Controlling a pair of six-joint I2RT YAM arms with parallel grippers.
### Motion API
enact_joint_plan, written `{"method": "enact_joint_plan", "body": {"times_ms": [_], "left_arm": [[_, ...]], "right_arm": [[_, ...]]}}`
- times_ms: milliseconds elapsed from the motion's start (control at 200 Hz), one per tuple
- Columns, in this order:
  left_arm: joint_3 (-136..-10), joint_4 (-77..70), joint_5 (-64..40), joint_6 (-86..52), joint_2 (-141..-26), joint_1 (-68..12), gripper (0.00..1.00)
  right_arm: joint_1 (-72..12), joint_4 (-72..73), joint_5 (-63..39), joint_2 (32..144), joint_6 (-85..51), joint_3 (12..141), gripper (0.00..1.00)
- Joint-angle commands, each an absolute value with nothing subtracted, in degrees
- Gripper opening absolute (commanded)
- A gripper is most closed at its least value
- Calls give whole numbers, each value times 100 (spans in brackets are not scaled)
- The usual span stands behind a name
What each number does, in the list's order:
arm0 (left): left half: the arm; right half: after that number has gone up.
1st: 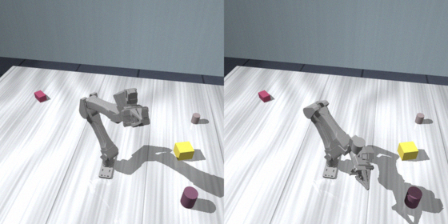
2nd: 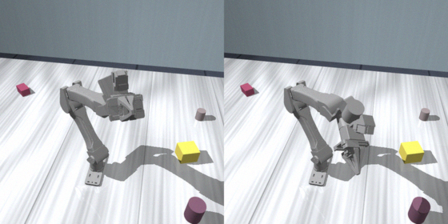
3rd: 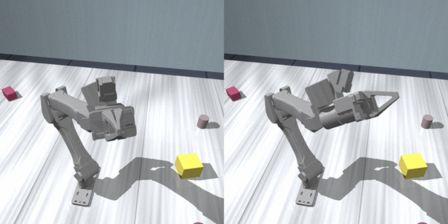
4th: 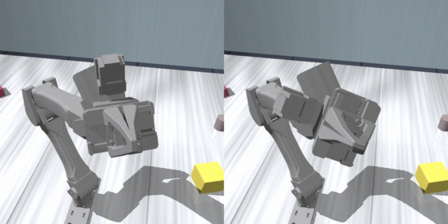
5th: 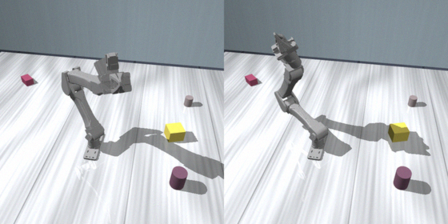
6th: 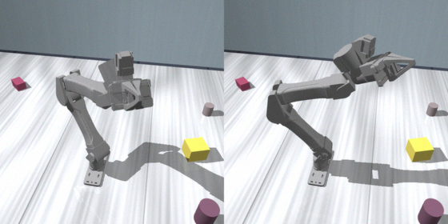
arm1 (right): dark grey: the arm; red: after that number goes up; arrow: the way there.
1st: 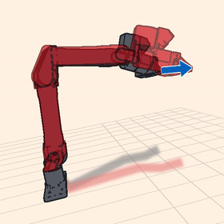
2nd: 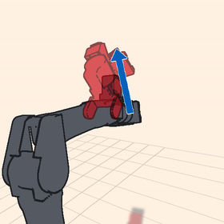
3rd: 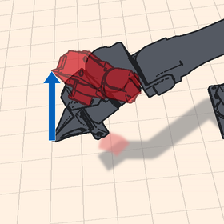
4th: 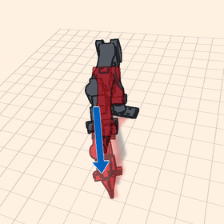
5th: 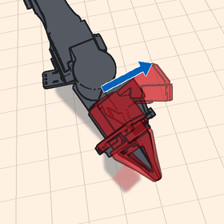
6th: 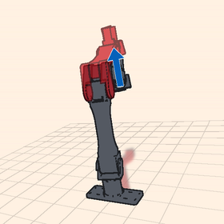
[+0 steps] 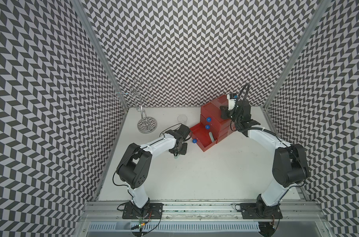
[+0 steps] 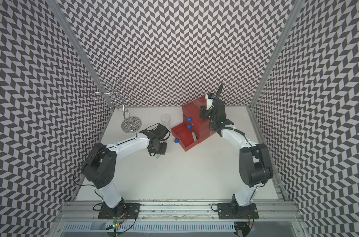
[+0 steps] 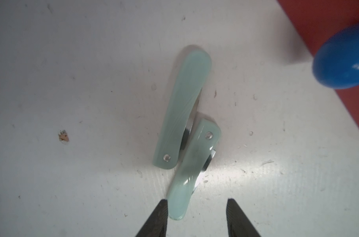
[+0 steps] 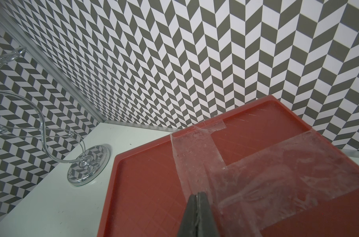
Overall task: Place the fruit knives into the drawer by color
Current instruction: Pick up the fruit knife from the center of the board.
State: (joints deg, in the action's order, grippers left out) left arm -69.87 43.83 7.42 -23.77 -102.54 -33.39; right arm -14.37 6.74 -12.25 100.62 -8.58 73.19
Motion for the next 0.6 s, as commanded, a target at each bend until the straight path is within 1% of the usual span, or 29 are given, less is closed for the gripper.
{"method": "enact_joint_plan", "body": {"times_ms": [0,596], "left_arm": [[-6999,4428,964,-2285,-10364,-3367,49],[-6987,4210,719,-2145,-10837,-3268,48]], "right_arm": [[-1478,-1854,-1454,11211,-1151,6490,0],[-1483,-1854,-1442,11209,-1149,6493,0]]}}
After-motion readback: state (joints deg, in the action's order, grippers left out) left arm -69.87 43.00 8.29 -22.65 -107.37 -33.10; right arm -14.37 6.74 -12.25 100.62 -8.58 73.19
